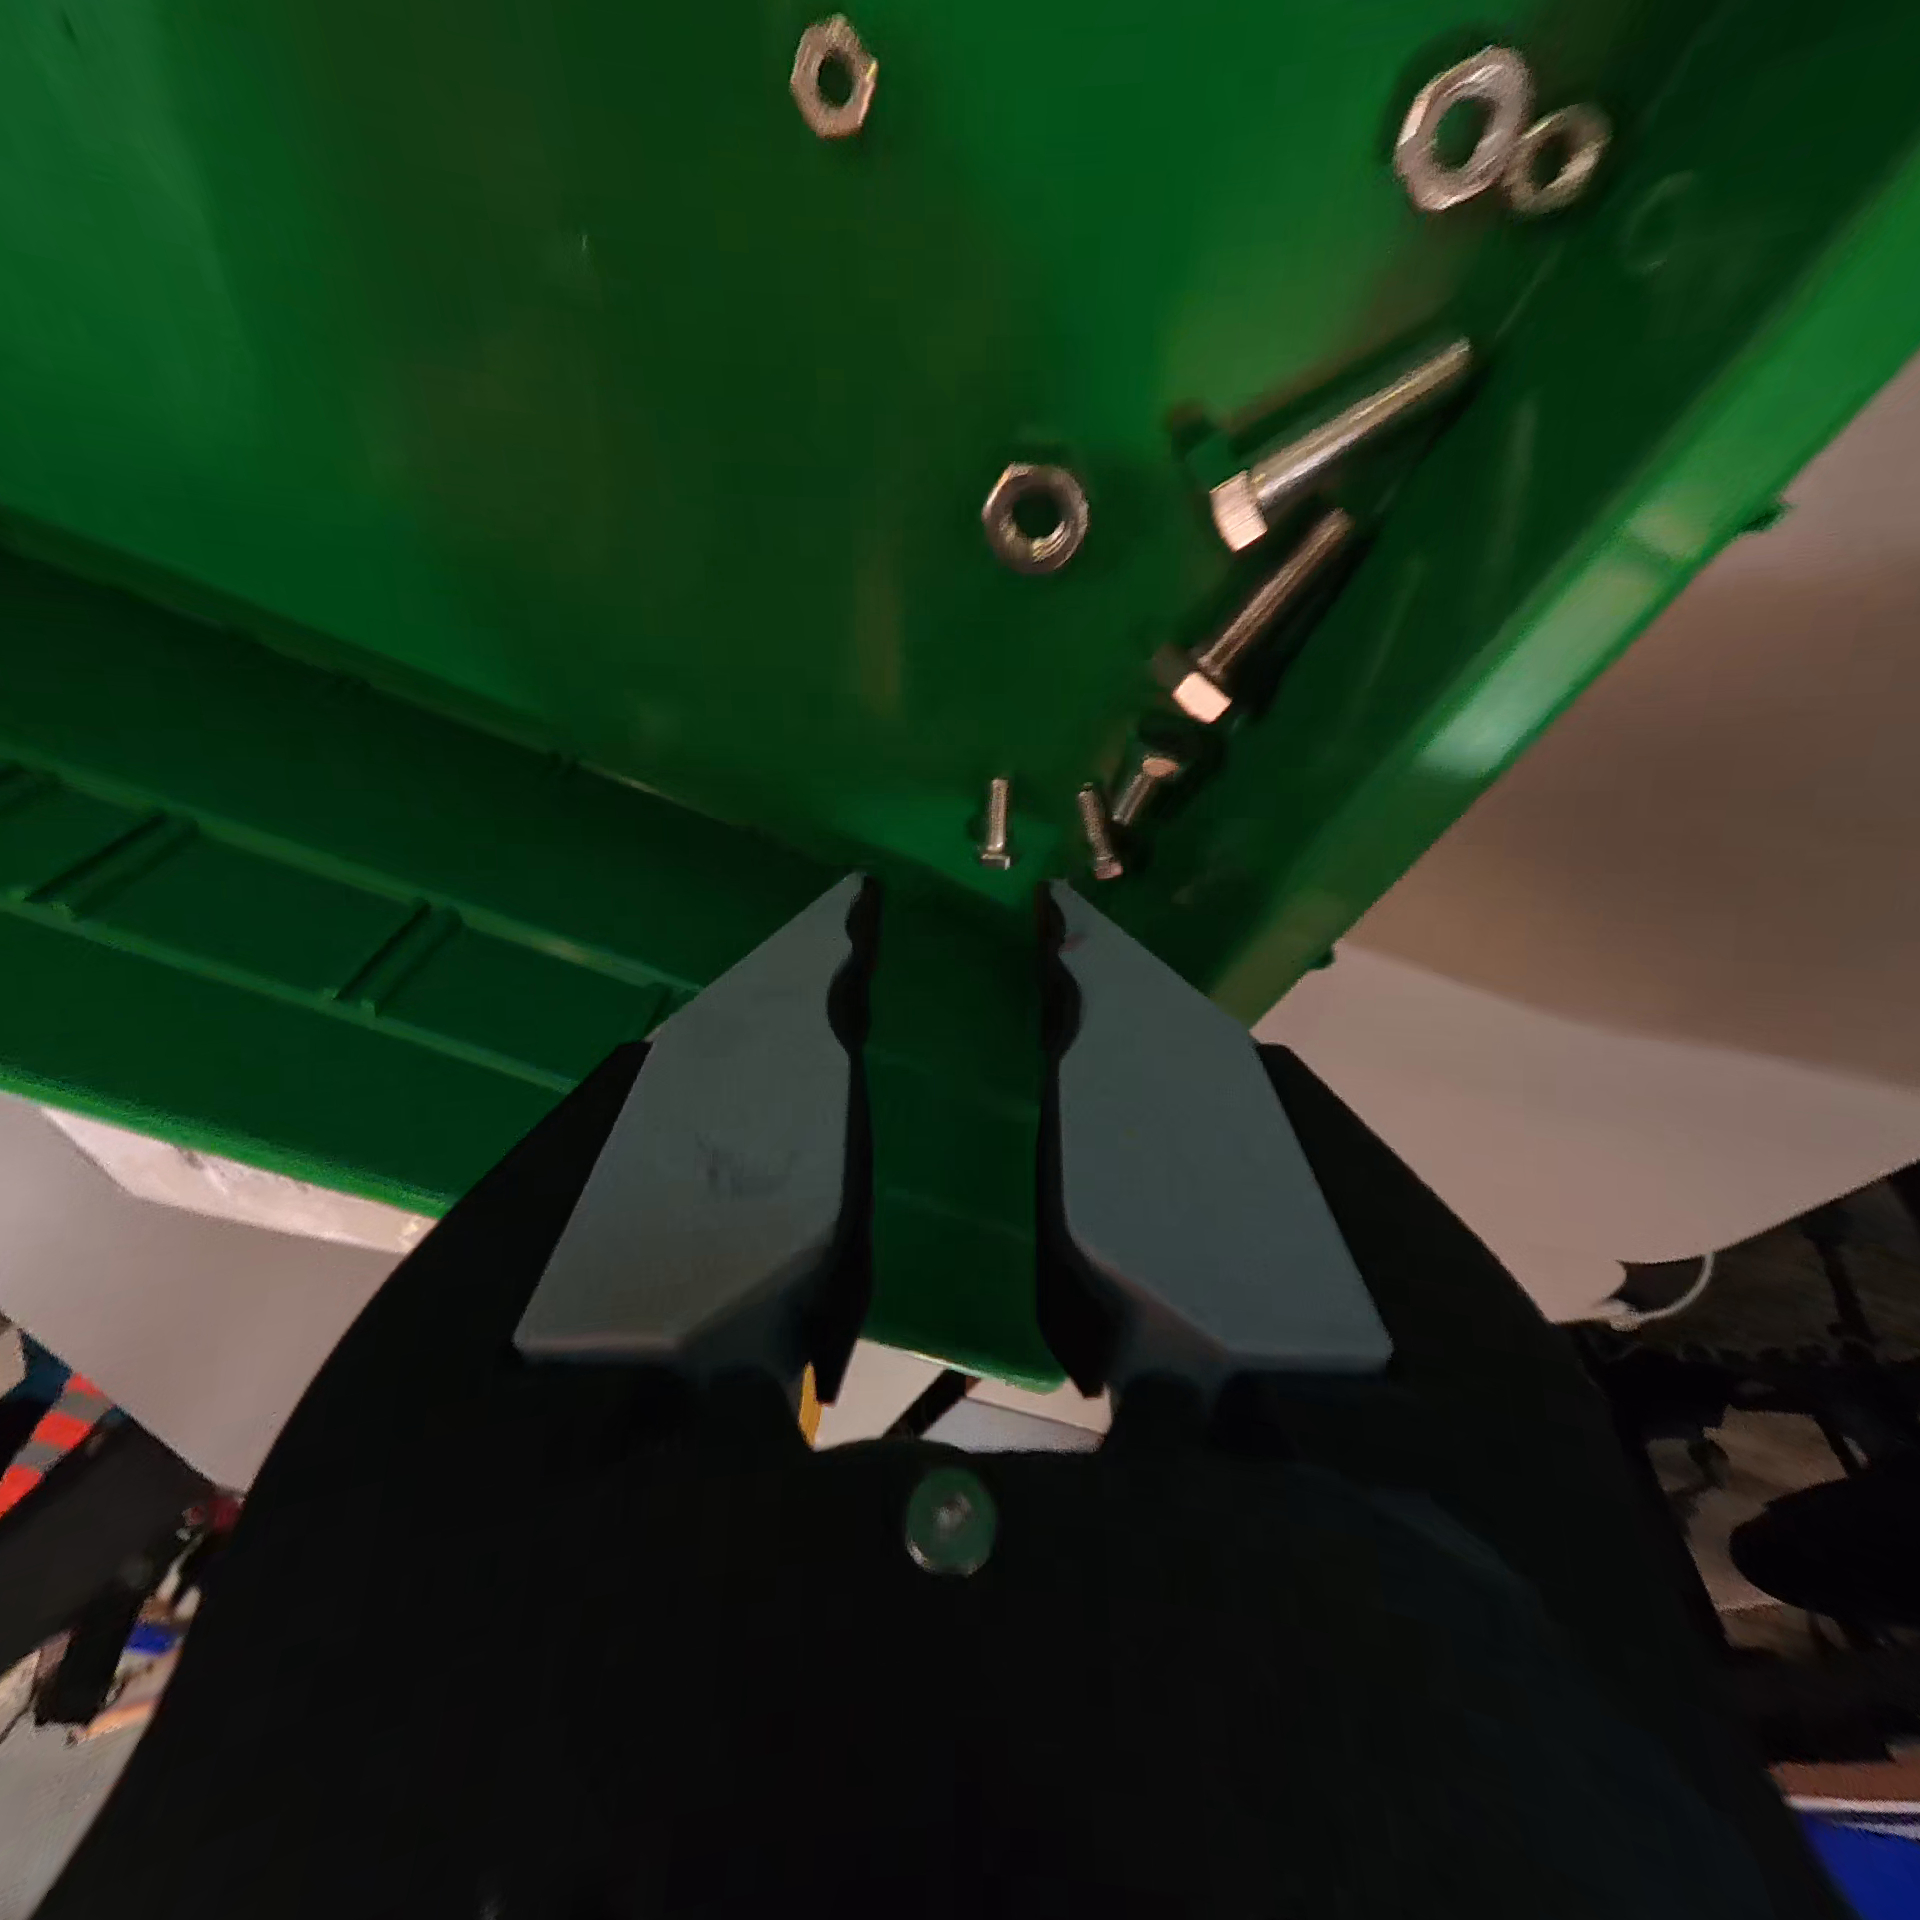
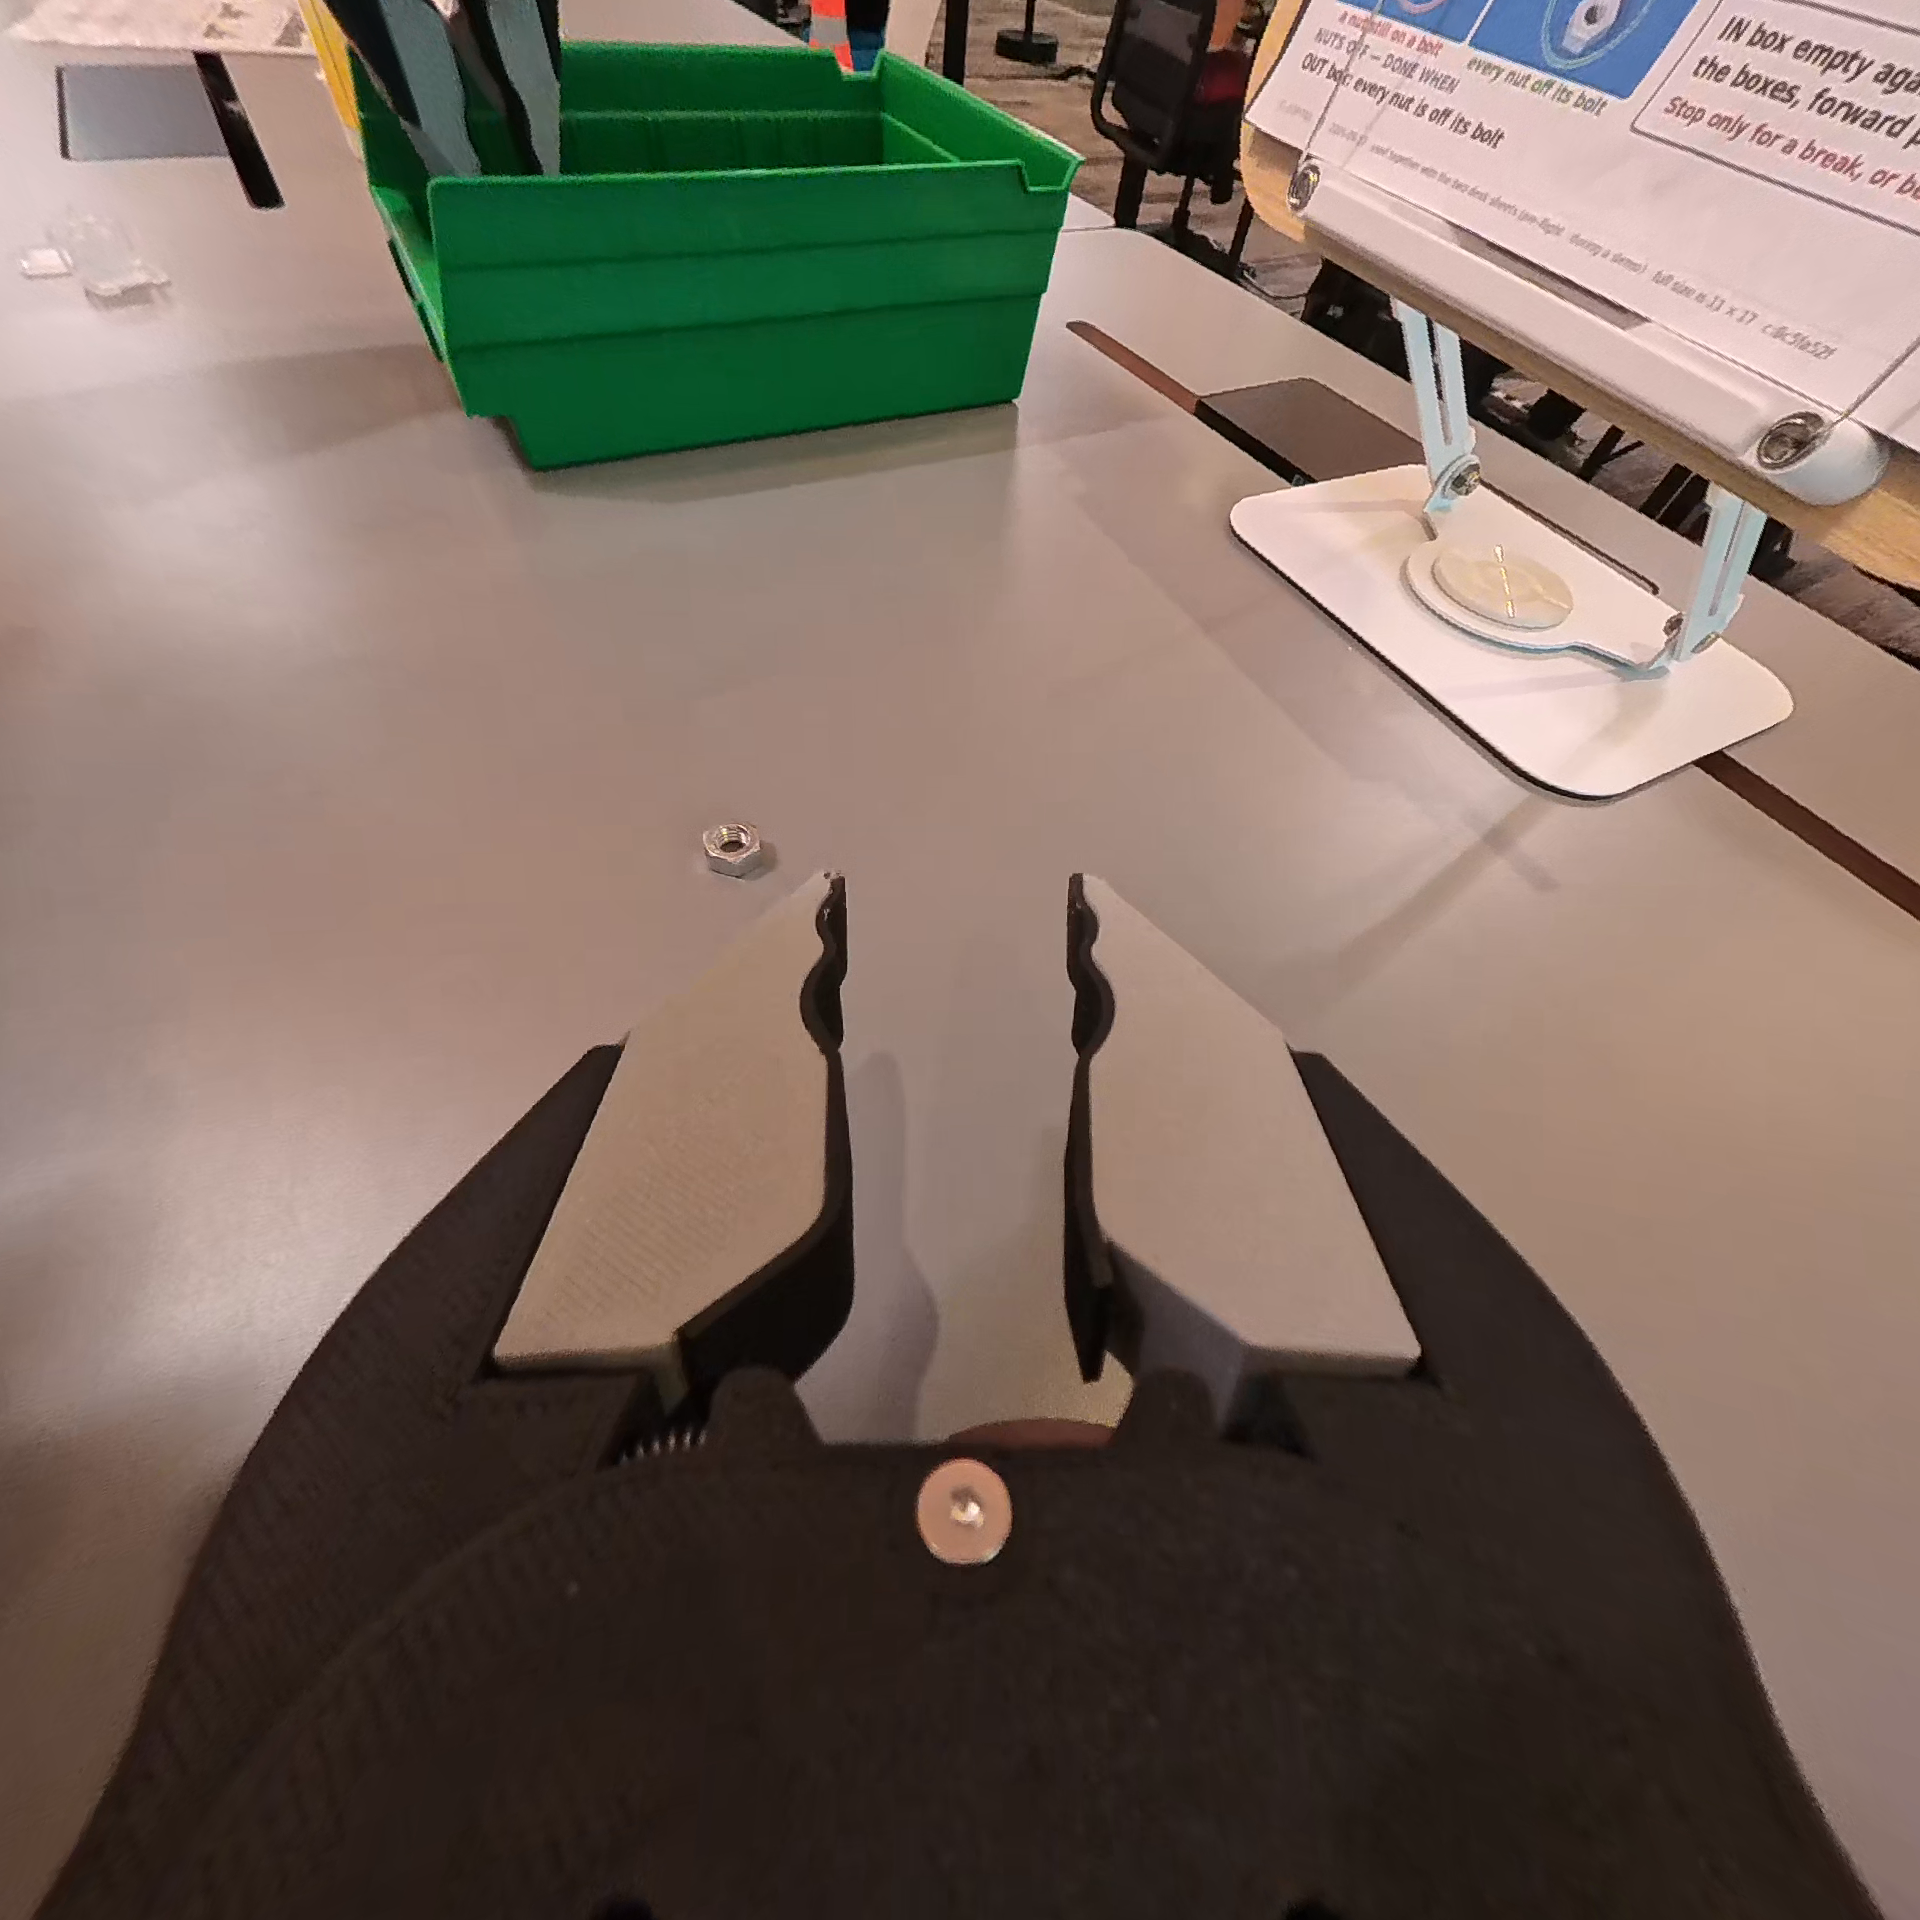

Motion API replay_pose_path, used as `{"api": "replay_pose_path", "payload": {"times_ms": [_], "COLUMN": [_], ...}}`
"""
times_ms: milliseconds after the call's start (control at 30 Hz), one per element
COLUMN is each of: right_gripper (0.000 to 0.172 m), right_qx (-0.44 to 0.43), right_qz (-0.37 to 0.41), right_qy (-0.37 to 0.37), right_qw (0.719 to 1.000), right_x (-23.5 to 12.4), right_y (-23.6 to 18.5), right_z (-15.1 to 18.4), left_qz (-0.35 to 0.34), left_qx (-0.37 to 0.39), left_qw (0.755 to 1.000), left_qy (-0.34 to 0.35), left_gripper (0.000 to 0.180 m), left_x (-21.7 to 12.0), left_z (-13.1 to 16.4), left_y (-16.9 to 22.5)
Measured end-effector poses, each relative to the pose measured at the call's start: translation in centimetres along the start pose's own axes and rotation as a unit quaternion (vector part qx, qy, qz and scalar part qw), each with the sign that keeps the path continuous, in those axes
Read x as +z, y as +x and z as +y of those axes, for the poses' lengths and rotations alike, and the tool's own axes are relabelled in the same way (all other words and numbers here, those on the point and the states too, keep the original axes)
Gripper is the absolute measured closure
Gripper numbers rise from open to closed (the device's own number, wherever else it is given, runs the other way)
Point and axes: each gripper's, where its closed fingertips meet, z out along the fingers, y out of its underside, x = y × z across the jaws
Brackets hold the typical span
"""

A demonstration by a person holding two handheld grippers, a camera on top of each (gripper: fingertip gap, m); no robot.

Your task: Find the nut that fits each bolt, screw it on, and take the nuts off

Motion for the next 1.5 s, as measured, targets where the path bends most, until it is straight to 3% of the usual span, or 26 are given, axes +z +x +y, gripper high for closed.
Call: {"api": "replay_pose_path", "payload": {"times_ms": [300, 467, 1033, 1200, 1400, 1500], "right_gripper": [0.133, 0.133, 0.133, 0.131, 0.128, 0.128], "right_qx": [0.008, 0.01, -0.003, 0.002, 0.039, 0.039], "right_qz": [0.0, 0.0, -0.003, -0.015, -0.047, -0.04], "right_qy": [-0.001, -0.004, 0.013, 0.032, 0.062, 0.067], "right_qw": [1.0, 1.0, 1.0, 0.999, 0.996, 0.996], "right_x": [0.1, 0.1, 0.1, 0.5, 1.6, 2.7], "right_y": [0.2, 0.3, 0.0, -0.2, -0.4, -0.2], "right_z": [0.2, 0.3, -0.1, -0.3, -0.9, -1.5], "left_qz": [0.016, 0.004, -0.013, -0.015, -0.009, -0.011], "left_qx": [0.01, 0.032, 0.034, 0.006, 0.041, 0.058], "left_qw": [1.0, 0.999, 0.998, 0.994, 0.977, 0.978], "left_qy": [-0.007, 0.029, 0.051, 0.107, 0.208, 0.202], "left_gripper": [0.152, 0.154, 0.154, 0.154, 0.153, 0.153], "left_x": [1.2, 0.2, -0.8, -2.4, -4.6, -3.8], "left_z": [-0.5, -2.6, -3.0, -3.7, -6.3, -6.4], "left_y": [0.6, 1.2, 1.6, 1.7, 3.1, 3.1]}}
